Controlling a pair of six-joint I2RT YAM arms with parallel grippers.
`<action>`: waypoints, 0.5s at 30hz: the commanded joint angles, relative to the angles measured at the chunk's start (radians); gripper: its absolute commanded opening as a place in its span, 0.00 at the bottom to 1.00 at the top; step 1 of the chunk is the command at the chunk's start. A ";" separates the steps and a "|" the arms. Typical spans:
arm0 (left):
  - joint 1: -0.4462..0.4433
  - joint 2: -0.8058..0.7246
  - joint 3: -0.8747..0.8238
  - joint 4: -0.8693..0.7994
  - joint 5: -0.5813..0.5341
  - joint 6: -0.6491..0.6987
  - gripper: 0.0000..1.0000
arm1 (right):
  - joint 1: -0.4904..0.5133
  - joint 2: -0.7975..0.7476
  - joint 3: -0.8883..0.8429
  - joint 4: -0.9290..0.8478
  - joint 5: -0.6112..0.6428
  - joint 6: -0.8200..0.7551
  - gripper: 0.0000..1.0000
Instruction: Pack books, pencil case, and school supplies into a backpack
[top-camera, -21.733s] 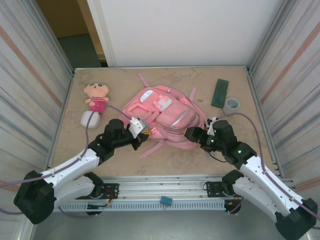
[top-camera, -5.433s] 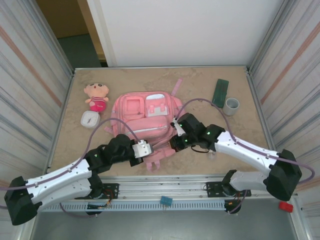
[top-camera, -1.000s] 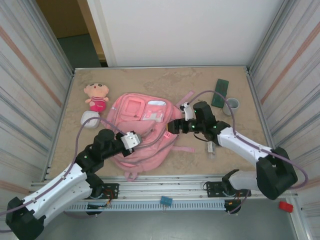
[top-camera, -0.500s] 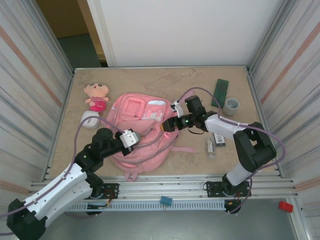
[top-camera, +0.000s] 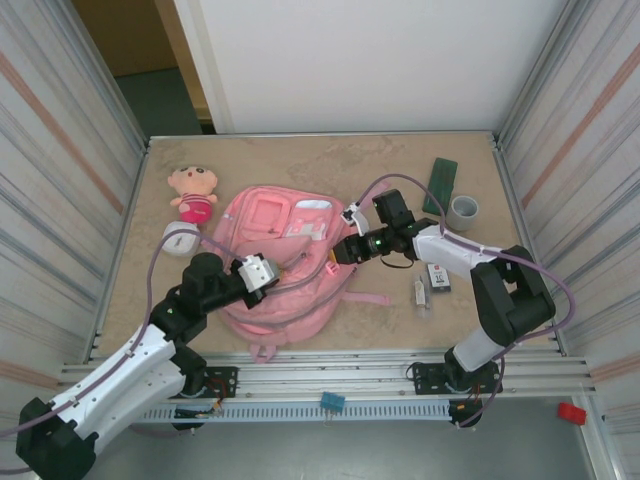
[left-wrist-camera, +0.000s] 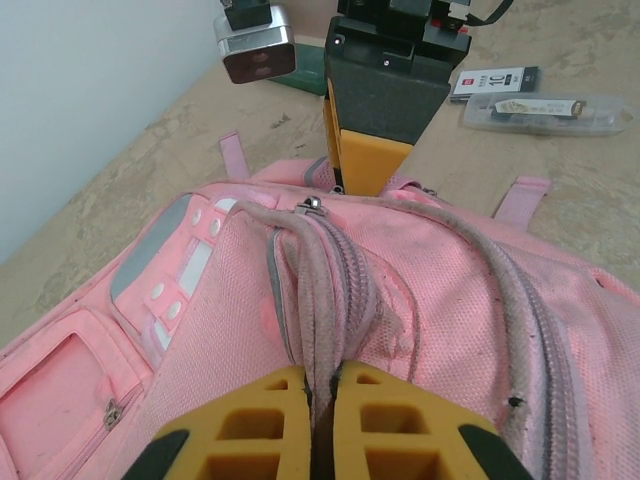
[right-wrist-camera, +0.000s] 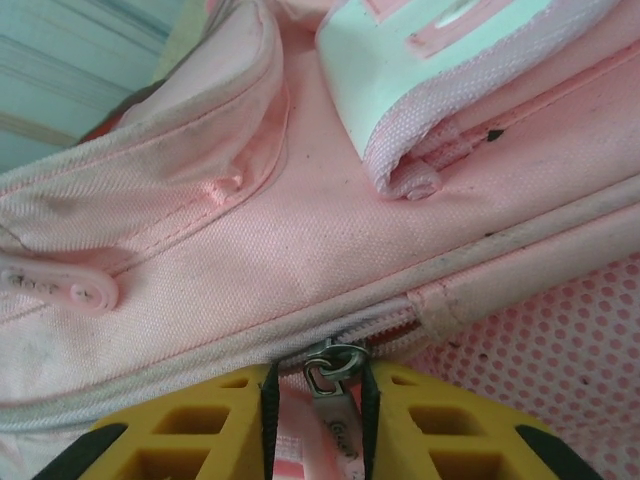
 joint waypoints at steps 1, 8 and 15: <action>0.011 -0.014 0.025 0.177 0.021 -0.018 0.00 | 0.007 0.021 0.037 -0.034 -0.086 -0.024 0.29; 0.011 -0.011 0.030 0.148 0.012 -0.008 0.00 | -0.008 0.001 0.067 -0.043 -0.023 0.001 0.06; 0.002 0.043 0.048 0.074 -0.049 0.032 0.00 | -0.005 -0.081 0.143 -0.219 0.184 -0.021 0.00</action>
